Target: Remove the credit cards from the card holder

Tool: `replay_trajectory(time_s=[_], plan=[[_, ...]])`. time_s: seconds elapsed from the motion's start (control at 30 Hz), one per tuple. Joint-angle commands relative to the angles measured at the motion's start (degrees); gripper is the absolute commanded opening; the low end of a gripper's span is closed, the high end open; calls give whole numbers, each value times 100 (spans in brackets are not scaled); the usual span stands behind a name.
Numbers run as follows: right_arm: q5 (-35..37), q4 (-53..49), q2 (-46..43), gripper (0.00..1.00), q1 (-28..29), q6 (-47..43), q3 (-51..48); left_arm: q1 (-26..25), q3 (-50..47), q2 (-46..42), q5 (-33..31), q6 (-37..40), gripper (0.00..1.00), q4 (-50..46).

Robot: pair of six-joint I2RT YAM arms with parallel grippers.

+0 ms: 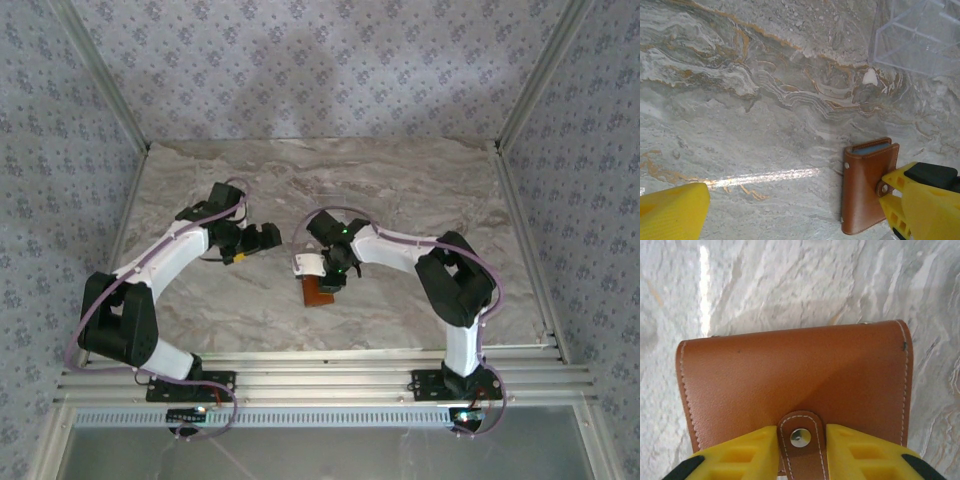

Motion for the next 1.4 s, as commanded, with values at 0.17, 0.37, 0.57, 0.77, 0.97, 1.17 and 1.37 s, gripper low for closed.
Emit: replay_trajectory(time_s=[0.17, 0.37, 0.57, 0.77, 0.97, 1.17, 1.37], plan=[[-46, 1280, -198, 18, 272, 1469, -246, -29, -113, -10, 202, -151, 97, 109], [-103, 2267, -435, 15, 365, 2126, -744, -32, -178, 71, 436, -296, 90, 266], [-178, 2659, -781, 24, 271, 2533, -1055, -32, -226, 83, 367, -306, 88, 270], [544, 2132, -1048, 49, 237, 3690, -962, -18, -175, 70, 189, -270, 89, 204], [1403, 1450, -1094, 48, 283, 6400, -644, 57, -163, 37, 30, -211, 91, 280], [1206, 461, -803, 46, 343, 8761, -67, 228, -185, 20, 18, -175, 91, 322], [1118, 236, -372, 56, 476, 9463, 187, 359, -205, 16, 62, -96, 92, 292]])
